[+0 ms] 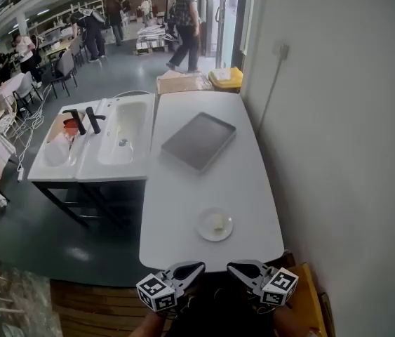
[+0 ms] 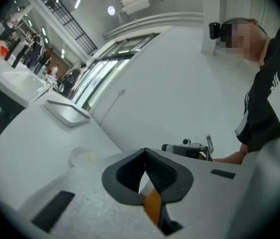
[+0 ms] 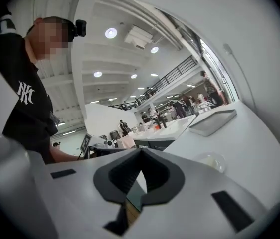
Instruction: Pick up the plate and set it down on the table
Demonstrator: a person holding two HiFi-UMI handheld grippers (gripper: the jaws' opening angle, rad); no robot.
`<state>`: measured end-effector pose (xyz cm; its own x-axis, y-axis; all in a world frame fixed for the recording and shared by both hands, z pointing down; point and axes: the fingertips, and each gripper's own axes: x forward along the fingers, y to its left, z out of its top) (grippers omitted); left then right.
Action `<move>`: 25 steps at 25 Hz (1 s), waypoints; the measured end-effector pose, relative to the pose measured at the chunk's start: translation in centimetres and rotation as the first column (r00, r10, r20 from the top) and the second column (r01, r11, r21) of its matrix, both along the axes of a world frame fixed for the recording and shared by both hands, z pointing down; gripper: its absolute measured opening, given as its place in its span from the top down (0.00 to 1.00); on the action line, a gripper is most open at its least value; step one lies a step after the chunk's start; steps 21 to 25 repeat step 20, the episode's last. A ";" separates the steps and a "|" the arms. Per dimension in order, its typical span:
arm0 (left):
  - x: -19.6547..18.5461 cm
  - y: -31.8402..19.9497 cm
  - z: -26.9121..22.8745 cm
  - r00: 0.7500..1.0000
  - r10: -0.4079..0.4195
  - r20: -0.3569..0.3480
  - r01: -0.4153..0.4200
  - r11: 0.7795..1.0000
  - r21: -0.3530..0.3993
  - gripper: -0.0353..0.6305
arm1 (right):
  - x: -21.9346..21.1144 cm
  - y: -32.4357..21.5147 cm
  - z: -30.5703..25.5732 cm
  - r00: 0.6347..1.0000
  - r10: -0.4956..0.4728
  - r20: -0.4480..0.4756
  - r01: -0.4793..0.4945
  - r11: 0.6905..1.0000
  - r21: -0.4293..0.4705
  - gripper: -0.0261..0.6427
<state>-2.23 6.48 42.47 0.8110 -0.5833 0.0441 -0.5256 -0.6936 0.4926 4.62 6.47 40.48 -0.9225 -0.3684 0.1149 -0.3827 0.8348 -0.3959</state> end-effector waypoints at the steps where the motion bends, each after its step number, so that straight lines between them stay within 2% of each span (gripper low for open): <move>1: -0.1 0.1 -1.0 1.000 -0.008 0.001 0.008 1.000 0.029 0.94 | -0.7 0.3 -0.7 0.999 -0.032 0.002 0.032 0.999 0.023 0.96; 4: -0.4 0.1 -3.0 0.997 -0.052 0.058 0.048 0.997 0.068 0.94 | -2.4 0.7 -3.3 0.993 -0.112 0.047 0.107 0.989 0.100 0.96; 6: -0.1 0.3 -3.1 0.995 -0.065 0.081 0.060 0.996 0.065 0.94 | -2.5 1.0 -3.9 0.989 -0.146 0.028 0.141 0.980 0.140 0.96; 8: 0.5 0.5 -3.2 0.998 -0.064 0.025 0.062 0.996 0.064 0.94 | -1.6 1.4 -4.1 0.986 -0.164 0.019 0.159 0.975 0.157 0.96; 11: 3.5 1.0 -3.8 0.998 -0.014 -0.059 0.018 0.998 0.061 0.94 | 2.0 1.7 -4.7 0.982 -0.171 0.074 0.159 0.976 0.151 0.96; 14: 7.0 1.2 -3.9 0.998 0.023 -0.051 -0.020 0.999 0.044 0.94 | 6.6 0.8 -4.3 0.985 -0.136 0.108 0.121 0.983 0.137 0.96; 16: 8.4 0.5 -3.6 0.999 0.032 -0.044 -0.030 0.998 0.046 0.94 | 8.6 -0.8 -3.9 0.984 -0.128 0.123 0.108 0.982 0.158 0.96; 20: 10.3 -1.2 -0.8 0.999 0.039 0.000 -0.039 0.998 0.057 0.94 | 10.8 -3.9 -2.3 0.977 -0.143 0.158 0.111 0.974 0.195 0.96; 25: 10.3 -1.2 -0.8 0.999 0.039 0.000 -0.039 0.998 0.057 0.94 | 10.8 -3.9 -2.3 0.977 -0.143 0.158 0.111 0.974 0.195 0.96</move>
